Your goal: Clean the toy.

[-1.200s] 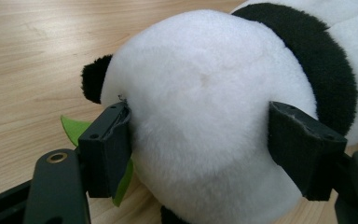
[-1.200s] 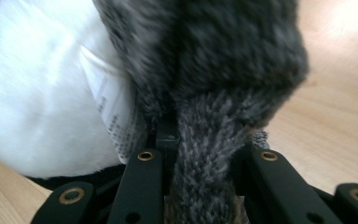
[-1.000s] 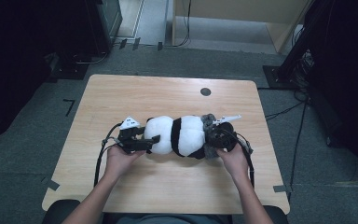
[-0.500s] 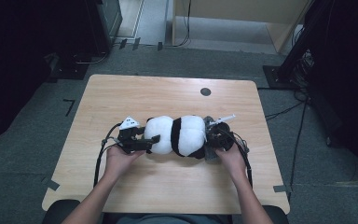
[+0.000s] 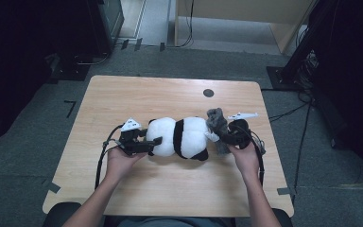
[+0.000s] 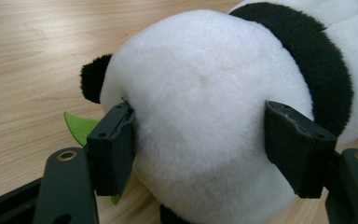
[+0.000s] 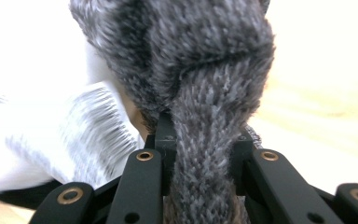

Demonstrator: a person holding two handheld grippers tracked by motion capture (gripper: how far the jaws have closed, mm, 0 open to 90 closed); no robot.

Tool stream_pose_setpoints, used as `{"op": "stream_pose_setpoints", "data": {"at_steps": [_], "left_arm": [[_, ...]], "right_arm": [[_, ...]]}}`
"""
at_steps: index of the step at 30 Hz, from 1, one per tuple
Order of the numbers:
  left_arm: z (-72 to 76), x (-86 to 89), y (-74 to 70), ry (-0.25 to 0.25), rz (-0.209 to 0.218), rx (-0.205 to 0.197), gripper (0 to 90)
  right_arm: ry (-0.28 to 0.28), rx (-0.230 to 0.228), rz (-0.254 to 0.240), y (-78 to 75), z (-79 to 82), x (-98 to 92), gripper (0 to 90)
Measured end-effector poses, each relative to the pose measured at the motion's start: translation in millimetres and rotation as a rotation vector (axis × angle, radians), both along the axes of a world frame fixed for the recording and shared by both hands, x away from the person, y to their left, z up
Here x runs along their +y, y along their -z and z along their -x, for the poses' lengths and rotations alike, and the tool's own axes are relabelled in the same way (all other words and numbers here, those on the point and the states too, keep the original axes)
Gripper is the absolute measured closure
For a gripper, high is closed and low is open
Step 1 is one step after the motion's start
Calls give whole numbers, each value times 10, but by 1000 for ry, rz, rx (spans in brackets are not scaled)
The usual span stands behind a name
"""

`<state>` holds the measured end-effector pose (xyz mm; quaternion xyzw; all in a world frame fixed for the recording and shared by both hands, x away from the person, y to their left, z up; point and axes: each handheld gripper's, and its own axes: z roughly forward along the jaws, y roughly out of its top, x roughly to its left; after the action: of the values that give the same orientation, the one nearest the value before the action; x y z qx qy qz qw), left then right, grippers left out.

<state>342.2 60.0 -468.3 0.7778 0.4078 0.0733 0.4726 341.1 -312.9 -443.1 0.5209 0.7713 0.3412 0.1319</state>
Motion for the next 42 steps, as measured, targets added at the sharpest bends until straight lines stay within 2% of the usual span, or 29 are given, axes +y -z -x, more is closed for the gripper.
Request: {"op": "stream_pose_setpoints", "data": {"at_steps": [4,8,11,13,16,22,30,36,42], "left_arm": [[-3,4,-1,2,1,1,299],[-4,4,0,3,1,0,299],[-3,3,-1,2,1,2,298],[-4,-1,-4,2,0,3,298],[-5,0,-4,4,-3,3,298],[-6,2,-4,6,-4,3,298],[-7,0,-7,5,-5,4,299],[-8,-1,-8,2,-7,8,305],[-11,-1,-3,-6,-19,9,331]], "right_arm": [[-27,-74,-29,-257,109,15,740],[-87,-143,-44,-511,235,145,739],[-159,-158,-38,-622,314,330,739],[-212,-159,-20,-644,357,483,737],[-284,-148,-5,-618,396,722,735],[-388,-117,14,-505,439,1095,735],[-479,-43,-9,-267,442,1449,738],[-499,-11,-29,-135,416,1615,742],[-504,-26,-43,-7,367,1673,741]]}}
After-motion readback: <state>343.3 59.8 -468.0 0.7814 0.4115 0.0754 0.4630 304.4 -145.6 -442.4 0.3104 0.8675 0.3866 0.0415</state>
